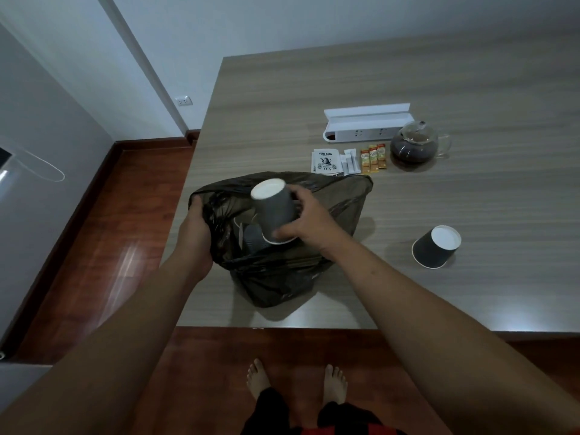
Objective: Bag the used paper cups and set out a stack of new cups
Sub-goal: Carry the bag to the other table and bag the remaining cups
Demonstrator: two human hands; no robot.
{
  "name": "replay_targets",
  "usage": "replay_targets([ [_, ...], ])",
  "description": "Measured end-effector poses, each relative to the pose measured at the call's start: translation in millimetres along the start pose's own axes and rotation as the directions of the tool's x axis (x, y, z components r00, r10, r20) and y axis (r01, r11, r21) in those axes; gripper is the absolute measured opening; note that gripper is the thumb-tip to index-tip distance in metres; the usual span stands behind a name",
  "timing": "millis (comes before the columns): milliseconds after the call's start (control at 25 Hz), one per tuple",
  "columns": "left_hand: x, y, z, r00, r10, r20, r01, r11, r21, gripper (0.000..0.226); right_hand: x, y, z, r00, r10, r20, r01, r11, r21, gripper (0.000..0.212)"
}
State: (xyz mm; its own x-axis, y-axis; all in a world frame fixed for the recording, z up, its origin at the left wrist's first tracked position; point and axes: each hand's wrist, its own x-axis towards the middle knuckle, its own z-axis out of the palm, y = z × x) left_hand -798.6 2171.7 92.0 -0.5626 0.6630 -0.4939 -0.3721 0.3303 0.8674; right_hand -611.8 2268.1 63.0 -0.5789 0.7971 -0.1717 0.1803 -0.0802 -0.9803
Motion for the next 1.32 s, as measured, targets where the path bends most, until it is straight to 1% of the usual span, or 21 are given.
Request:
replay_targets([
  [120,-3,-1,-6,0.999,0.003,-0.037,-0.001,0.999,0.042,0.063,12,-4,24,0.984,-0.160,0.080,0.178,0.915,-0.362,0.090],
  [240,-10,-1,-12,0.997,0.033,-0.075,-0.026,0.996,0.080,0.055,23,-10,39,0.894,-0.380,0.237,0.441,0.656,-0.612,0.084],
  [320,-16,3,-13,0.980,0.090,-0.175,-0.076,0.993,0.085,0.041,29,-9,47,0.874,-0.357,0.330,0.471,0.454,-0.756,0.079],
  [360,-18,5,-15,0.964,0.123,-0.236,-0.102,0.990,0.099,0.036,31,-7,50,0.887,-0.294,0.355,0.453,0.411,-0.791,0.077],
  [400,-21,9,-16,0.948,0.156,-0.278,-0.126,0.984,0.122,0.031,32,-5,51,0.900,-0.222,0.375,0.435,0.431,-0.791,0.074],
  [480,-25,13,-18,0.931,0.204,-0.302,-0.161,0.974,0.161,0.028,30,-9,49,0.897,-0.108,0.429,0.383,0.674,-0.631,0.067],
  [520,-25,13,-19,0.929,0.215,-0.301,-0.169,0.970,0.172,0.028,29,-12,45,0.904,-0.129,0.408,0.344,0.787,-0.512,0.064],
  [560,-27,13,-21,0.928,0.222,-0.301,-0.173,0.968,0.181,0.027,28,-14,38,0.934,-0.204,0.292,0.321,0.838,-0.441,0.062],
  [600,-28,12,-24,0.928,0.221,-0.300,-0.172,0.968,0.182,0.028,27,-13,30,0.957,-0.276,0.088,0.285,0.848,-0.447,0.060],
  [640,-29,12,-27,0.929,0.210,-0.304,-0.163,0.971,0.172,0.027,27,-10,20,0.941,-0.303,-0.148,0.185,0.830,-0.526,0.060],
  [680,-27,11,-33,0.930,0.194,-0.312,-0.151,0.976,0.155,0.027,29,-4,6,0.900,-0.254,-0.355,-0.007,0.805,-0.594,0.066],
  [720,-24,9,-40,0.932,0.175,-0.317,-0.136,0.981,0.141,0.030,31,3,-9,0.869,-0.101,-0.484,-0.233,0.779,-0.582,0.077],
  [760,-21,8,-45,0.938,0.153,-0.311,-0.119,0.985,0.126,0.036,32,15,-23,0.832,0.117,-0.542,-0.440,0.734,-0.517,0.087],
  [800,-20,6,-48,0.941,0.134,-0.309,-0.105,0.989,0.108,0.042,30,25,-34,0.782,0.320,-0.535,-0.579,0.688,-0.436,0.089],
  [840,-18,4,-51,0.941,0.127,-0.315,-0.102,0.990,0.093,0.045,28,37,-41,0.743,0.442,-0.502,-0.643,0.679,-0.354,0.080],
  [920,-19,4,-49,0.943,0.118,-0.313,-0.107,0.993,0.051,0.044,22,46,-50,0.731,0.464,-0.500,-0.594,0.793,-0.133,0.028],
  [960,-19,5,-46,0.946,0.116,-0.301,-0.112,0.993,0.030,0.041,20,45,-54,0.725,0.449,-0.522,-0.532,0.846,-0.010,0.013],
  [1040,-23,7,-36,0.964,0.109,-0.242,-0.113,0.994,-0.005,0.037,20,35,-65,0.731,0.385,-0.564,-0.391,0.913,0.117,0.026],
  [1120,-23,6,-25,0.977,0.113,-0.183,-0.121,0.992,-0.032,0.038,19,16,-83,0.755,0.296,-0.585,-0.257,0.954,0.152,0.033],
  [1200,-20,2,-10,0.981,0.093,-0.168,-0.111,0.989,-0.098,0.041,16,1,-101,0.780,0.215,-0.588,-0.192,0.976,0.103,0.030],
  [1320,-16,-11,18,0.990,0.030,-0.135,-0.055,0.981,-0.186,0.040,5,-1,-126,0.814,0.067,-0.577,-0.162,0.980,-0.114,0.021],
])
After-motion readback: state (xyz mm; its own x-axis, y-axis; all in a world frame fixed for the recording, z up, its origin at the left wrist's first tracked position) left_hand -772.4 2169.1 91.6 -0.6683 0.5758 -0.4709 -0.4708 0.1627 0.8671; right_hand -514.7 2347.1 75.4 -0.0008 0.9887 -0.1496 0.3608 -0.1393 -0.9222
